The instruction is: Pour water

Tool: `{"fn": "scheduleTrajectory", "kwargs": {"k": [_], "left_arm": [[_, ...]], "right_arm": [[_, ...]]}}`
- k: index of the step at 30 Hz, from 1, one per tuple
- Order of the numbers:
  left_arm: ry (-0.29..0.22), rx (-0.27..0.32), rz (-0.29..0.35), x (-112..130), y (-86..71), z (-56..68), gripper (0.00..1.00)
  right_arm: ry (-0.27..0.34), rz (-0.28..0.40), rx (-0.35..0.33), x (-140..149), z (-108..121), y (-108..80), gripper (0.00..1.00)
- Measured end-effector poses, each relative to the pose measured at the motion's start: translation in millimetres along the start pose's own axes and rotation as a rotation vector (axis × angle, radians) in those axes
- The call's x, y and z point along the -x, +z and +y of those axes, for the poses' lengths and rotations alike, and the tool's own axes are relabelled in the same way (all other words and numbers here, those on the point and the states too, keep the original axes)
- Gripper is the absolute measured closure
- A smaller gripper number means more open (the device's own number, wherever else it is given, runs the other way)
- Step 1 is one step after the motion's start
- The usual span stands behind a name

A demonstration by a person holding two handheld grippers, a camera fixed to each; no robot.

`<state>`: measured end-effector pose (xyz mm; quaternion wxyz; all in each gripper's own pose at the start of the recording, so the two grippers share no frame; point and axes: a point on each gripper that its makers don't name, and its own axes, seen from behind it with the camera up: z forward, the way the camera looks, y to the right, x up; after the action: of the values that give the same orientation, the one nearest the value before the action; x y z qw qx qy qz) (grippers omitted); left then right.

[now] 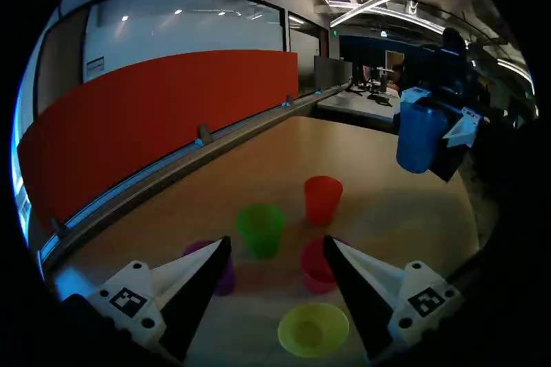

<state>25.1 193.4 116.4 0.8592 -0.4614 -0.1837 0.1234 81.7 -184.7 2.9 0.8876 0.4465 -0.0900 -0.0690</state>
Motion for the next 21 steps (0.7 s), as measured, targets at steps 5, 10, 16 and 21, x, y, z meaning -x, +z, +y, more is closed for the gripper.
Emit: {"fn": "scheduleTrajectory", "kwargs": {"k": [5, 10, 16, 21], "left_arm": [[0.0, 0.007, -0.014, 1, 5.7, -5.1, 0.0], [-0.005, 0.014, -0.041, 6, 12.0, -10.5, 0.0], [0.003, 0.019, -0.074, 12, 20.8, -16.0, 0.0], [0.011, 0.023, -0.103, 17, 28.9, -18.9, 0.01]], "right_arm": [[-0.005, 0.033, 0.02, -11, 7, -1.6, 0.11], [-0.016, 0.049, 0.037, -17, 11, -3.5, 0.11], [-0.025, 0.058, 0.065, -23, 18, -4.6, 0.11], [-0.028, 0.058, 0.083, -22, 22, -5.0, 0.11]]}}
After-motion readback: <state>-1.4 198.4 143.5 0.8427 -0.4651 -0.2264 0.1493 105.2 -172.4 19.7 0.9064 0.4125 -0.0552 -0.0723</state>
